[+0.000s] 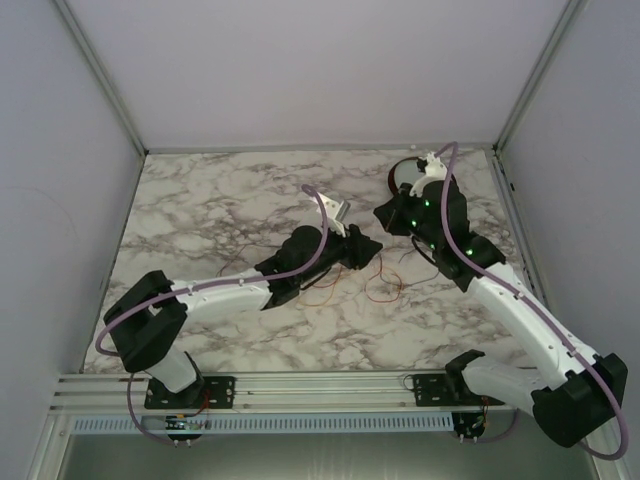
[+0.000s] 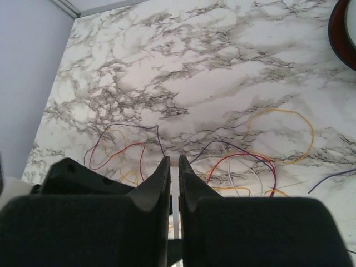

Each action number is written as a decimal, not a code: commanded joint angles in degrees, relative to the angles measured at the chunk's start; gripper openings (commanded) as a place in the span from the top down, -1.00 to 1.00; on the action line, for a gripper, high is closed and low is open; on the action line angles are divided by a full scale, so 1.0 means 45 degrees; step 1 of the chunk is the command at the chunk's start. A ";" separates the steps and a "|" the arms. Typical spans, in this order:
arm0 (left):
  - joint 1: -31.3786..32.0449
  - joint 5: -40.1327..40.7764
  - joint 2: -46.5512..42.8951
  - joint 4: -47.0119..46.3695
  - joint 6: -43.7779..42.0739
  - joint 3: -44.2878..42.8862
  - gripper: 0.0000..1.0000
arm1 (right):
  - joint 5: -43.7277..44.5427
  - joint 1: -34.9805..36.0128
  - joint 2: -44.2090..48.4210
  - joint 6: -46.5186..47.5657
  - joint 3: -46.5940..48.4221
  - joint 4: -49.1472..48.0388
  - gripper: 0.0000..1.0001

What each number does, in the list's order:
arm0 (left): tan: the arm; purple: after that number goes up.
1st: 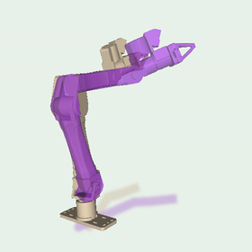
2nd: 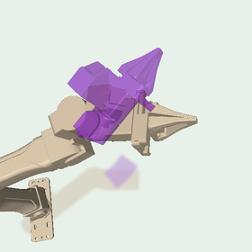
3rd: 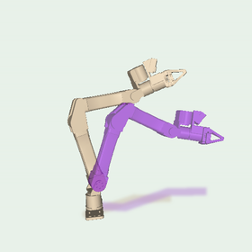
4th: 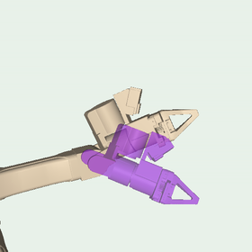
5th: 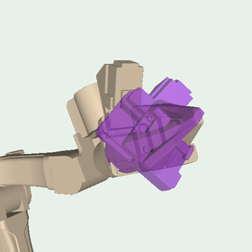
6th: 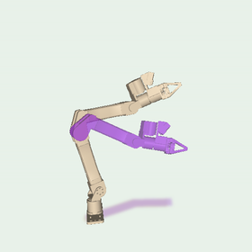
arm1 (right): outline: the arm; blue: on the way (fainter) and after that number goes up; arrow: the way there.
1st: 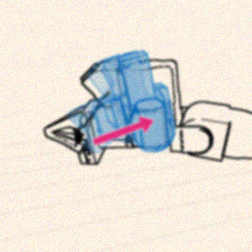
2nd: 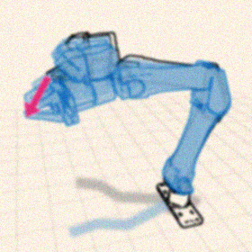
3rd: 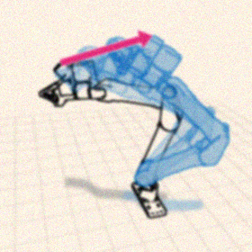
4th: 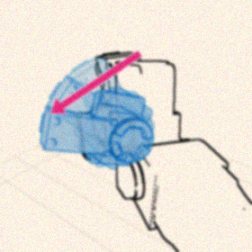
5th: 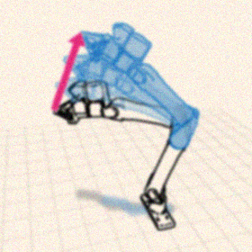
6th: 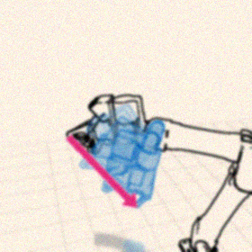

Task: Zip-tie the wires
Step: Pick up the ribbon at the center of the board.

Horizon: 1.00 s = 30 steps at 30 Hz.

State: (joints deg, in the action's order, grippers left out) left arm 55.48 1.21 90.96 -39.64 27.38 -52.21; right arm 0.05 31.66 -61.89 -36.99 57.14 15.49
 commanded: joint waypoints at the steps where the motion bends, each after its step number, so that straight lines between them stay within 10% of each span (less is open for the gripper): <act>1: 0.0078 0.0311 0.0310 -0.0724 -0.0382 -0.0465 0.30 | -0.0257 0.0171 0.0296 -0.0316 0.0064 -0.0622 0.97; 8: 0.0073 0.0386 0.0354 -0.0740 -0.0624 -0.0530 1.00 | -0.0271 0.0186 0.0185 -0.0254 0.0130 -0.0665 0.90; 17: -0.0116 0.0183 -0.0391 -0.1042 0.0227 0.0030 1.00 | 0.0148 -0.0006 0.1353 0.0980 0.0323 -0.0666 -0.58; 30: -0.0259 -0.2576 -0.1327 -0.5145 0.2348 0.1170 1.00 | -0.4158 -0.0119 0.2928 0.0303 -0.2370 -0.4435 -0.38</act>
State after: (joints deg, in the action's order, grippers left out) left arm 54.48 -5.39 86.74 -52.84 34.35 -47.55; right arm -11.57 31.31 -50.92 -33.23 48.49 4.51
